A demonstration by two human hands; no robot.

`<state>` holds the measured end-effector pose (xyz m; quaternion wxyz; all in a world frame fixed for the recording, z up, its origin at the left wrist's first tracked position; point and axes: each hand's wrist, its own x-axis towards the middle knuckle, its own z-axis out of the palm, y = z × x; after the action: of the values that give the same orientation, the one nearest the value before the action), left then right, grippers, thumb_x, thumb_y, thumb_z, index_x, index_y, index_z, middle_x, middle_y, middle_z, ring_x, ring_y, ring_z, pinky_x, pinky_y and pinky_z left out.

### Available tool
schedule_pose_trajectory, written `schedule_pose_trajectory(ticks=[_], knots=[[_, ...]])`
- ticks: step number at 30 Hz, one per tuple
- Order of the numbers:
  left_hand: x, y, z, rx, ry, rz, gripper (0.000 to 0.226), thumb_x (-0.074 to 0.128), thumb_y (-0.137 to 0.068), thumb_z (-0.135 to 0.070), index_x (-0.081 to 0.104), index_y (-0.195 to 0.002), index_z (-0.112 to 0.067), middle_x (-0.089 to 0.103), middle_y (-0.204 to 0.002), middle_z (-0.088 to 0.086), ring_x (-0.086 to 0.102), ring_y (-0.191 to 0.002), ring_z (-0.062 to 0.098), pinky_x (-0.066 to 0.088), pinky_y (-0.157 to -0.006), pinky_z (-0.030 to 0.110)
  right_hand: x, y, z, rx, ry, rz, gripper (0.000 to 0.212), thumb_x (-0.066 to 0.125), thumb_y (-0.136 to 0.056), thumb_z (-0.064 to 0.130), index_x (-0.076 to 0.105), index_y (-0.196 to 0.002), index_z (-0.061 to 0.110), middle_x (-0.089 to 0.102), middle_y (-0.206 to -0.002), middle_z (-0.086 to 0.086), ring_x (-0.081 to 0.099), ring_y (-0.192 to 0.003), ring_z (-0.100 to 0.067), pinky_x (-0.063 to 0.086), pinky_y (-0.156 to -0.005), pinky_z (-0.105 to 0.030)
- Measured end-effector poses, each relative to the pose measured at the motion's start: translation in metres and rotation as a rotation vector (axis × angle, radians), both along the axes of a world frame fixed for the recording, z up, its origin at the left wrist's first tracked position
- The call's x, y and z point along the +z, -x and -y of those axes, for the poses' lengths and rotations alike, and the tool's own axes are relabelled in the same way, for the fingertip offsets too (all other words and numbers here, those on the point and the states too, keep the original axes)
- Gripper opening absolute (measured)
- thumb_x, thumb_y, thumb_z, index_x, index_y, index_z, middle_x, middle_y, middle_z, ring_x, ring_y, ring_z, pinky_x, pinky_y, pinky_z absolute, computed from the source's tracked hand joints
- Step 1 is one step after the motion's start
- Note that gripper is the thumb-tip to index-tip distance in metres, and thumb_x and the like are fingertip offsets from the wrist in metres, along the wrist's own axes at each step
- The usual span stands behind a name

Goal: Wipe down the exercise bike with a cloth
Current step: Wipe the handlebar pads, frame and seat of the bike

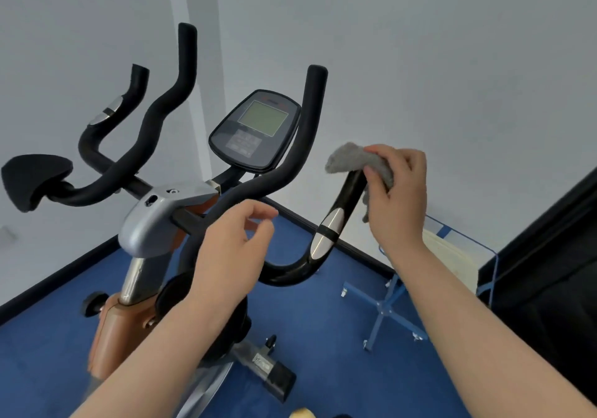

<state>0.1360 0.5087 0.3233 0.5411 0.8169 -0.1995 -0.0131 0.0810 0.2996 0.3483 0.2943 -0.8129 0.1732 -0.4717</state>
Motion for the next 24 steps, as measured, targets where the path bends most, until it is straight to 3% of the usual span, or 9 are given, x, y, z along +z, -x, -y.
schedule_pose_trajectory(ticks=[2, 4, 8, 12, 14, 16, 18, 21, 24], knots=[[0.001, 0.004, 0.015, -0.062, -0.005, -0.025, 0.020, 0.056, -0.091, -0.021, 0.065, -0.090, -0.039, 0.065, -0.093, -0.023, 0.057, -0.076, -0.004, 0.040, -0.066, 0.021, -0.024, 0.002, -0.021, -0.008, -0.136, 0.082, 0.028, 0.058, -0.090, 0.001, 0.065, -0.109, 0.020, 0.041, -0.106, 0.006, 0.049, -0.094, 0.005, 0.042, -0.083, -0.010], [-0.008, 0.006, 0.021, -0.124, -0.084, -0.053, 0.019, 0.056, -0.092, -0.024, 0.064, -0.092, -0.042, 0.065, -0.096, -0.020, 0.058, -0.079, -0.004, 0.045, -0.068, 0.025, -0.055, 0.013, -0.044, -0.001, -0.233, 0.067, 0.032, 0.057, -0.090, -0.005, 0.063, -0.109, 0.020, 0.044, -0.108, -0.002, 0.047, -0.096, 0.008, 0.034, -0.086, -0.004], [-0.014, 0.003, 0.017, -0.065, -0.086, -0.039, 0.023, 0.056, -0.089, -0.025, 0.065, -0.085, -0.046, 0.064, -0.082, -0.023, 0.047, -0.048, -0.008, 0.033, -0.051, 0.021, -0.052, 0.016, -0.027, 0.065, -0.208, 0.056, 0.033, 0.059, -0.090, 0.002, 0.059, -0.109, 0.028, 0.048, -0.106, -0.002, 0.047, -0.098, 0.012, 0.032, -0.086, 0.000], [-0.014, 0.008, 0.017, -0.058, -0.068, -0.027, 0.023, 0.056, -0.089, -0.023, 0.065, -0.082, -0.043, 0.064, -0.079, -0.025, 0.053, -0.055, -0.006, 0.035, -0.051, 0.021, -0.045, 0.015, -0.038, 0.043, -0.286, 0.083, 0.030, 0.063, -0.091, 0.010, 0.064, -0.111, 0.032, 0.045, -0.103, 0.010, 0.050, -0.094, 0.009, 0.035, -0.084, -0.001], [-0.014, 0.010, 0.016, -0.053, 0.013, -0.022, 0.026, 0.056, -0.090, -0.017, 0.066, -0.081, -0.039, 0.066, -0.081, -0.021, 0.062, -0.070, 0.004, 0.045, -0.059, 0.027, -0.062, 0.030, -0.062, 0.115, -0.184, -0.003, 0.027, 0.064, -0.090, 0.019, 0.066, -0.113, 0.032, 0.043, -0.102, 0.013, 0.051, -0.091, 0.003, 0.039, -0.080, -0.004], [-0.011, 0.011, 0.015, -0.034, 0.115, -0.008, 0.030, 0.056, -0.089, -0.009, 0.067, -0.080, -0.035, 0.068, -0.081, -0.015, 0.064, -0.072, 0.013, 0.051, -0.066, 0.029, -0.062, 0.041, -0.063, 0.237, 0.022, -0.126, 0.027, 0.060, -0.089, 0.031, 0.067, -0.115, 0.033, 0.041, -0.099, 0.016, 0.052, -0.085, -0.003, 0.043, -0.072, -0.011], [-0.010, 0.013, 0.015, 0.005, 0.163, 0.003, 0.032, 0.054, -0.089, -0.007, 0.067, -0.080, -0.035, 0.068, -0.080, -0.013, 0.063, -0.072, 0.013, 0.050, -0.065, 0.022, -0.046, 0.029, -0.038, 0.163, 0.137, -0.193, 0.028, 0.060, -0.090, 0.036, 0.067, -0.117, 0.031, 0.040, -0.097, 0.018, 0.050, -0.080, -0.004, 0.043, -0.066, -0.015], [-0.012, 0.018, 0.012, 0.071, 0.229, 0.003, 0.031, 0.054, -0.089, -0.007, 0.067, -0.081, -0.034, 0.065, -0.078, -0.012, 0.057, -0.065, 0.006, 0.043, -0.057, 0.011, -0.020, 0.016, -0.016, -0.046, 0.115, -0.280, 0.025, 0.063, -0.091, 0.036, 0.069, -0.115, 0.030, 0.043, -0.093, 0.015, 0.051, -0.075, -0.005, 0.035, -0.061, -0.019], [-0.014, 0.022, 0.003, 0.095, 0.171, 0.055, 0.024, 0.053, -0.088, -0.014, 0.064, -0.086, -0.036, 0.061, -0.079, -0.018, 0.054, -0.062, 0.003, 0.041, -0.056, 0.014, -0.030, 0.027, -0.057, 0.055, 0.262, -0.417, 0.017, 0.064, -0.089, 0.034, 0.070, -0.104, 0.030, 0.043, -0.086, 0.013, 0.047, -0.061, -0.009, 0.037, -0.050, -0.021]])
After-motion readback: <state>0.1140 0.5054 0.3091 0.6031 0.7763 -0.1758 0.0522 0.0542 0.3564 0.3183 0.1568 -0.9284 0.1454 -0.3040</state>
